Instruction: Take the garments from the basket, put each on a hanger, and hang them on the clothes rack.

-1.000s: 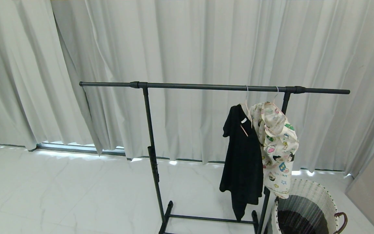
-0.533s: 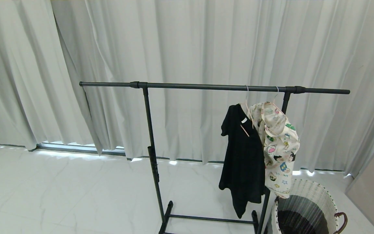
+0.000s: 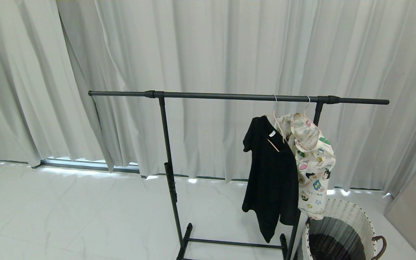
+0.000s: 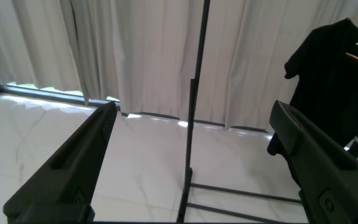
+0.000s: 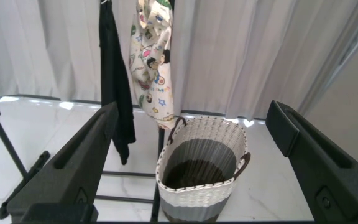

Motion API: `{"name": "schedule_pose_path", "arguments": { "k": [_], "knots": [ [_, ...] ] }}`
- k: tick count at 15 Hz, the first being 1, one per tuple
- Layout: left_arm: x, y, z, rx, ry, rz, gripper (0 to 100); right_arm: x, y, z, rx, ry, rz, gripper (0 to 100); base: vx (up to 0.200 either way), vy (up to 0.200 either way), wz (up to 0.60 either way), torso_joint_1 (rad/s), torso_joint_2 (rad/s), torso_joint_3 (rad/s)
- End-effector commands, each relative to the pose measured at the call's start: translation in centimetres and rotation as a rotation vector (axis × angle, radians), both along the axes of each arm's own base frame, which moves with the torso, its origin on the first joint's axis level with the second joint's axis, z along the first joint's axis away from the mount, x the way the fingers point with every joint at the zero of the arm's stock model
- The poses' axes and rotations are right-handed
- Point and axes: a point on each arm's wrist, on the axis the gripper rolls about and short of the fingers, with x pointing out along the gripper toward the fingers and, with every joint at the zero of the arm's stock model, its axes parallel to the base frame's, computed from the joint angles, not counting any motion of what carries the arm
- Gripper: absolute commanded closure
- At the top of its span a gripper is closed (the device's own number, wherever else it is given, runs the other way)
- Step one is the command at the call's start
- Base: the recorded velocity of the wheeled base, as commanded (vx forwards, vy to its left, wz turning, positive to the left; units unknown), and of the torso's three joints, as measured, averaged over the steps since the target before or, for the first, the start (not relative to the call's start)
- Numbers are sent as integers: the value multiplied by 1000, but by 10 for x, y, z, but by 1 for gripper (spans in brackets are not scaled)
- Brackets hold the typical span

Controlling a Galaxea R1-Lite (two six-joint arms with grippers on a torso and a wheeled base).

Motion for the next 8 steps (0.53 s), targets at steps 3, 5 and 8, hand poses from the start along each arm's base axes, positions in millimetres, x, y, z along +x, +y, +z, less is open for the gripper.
{"name": "schedule_pose_path", "arguments": {
  "k": [3,5,8],
  "knots": [
    [0,0,0,0,0,1,0,0,0,0,-1,-1,0,0,0,0,0,0,0,0],
    [0,0,0,0,0,1,0,0,0,0,0,-1,0,0,0,0,0,0,0,0],
    [0,0,0,0,0,1,0,0,0,0,-1,-1,0,0,0,0,0,0,0,0]
  ]
}}
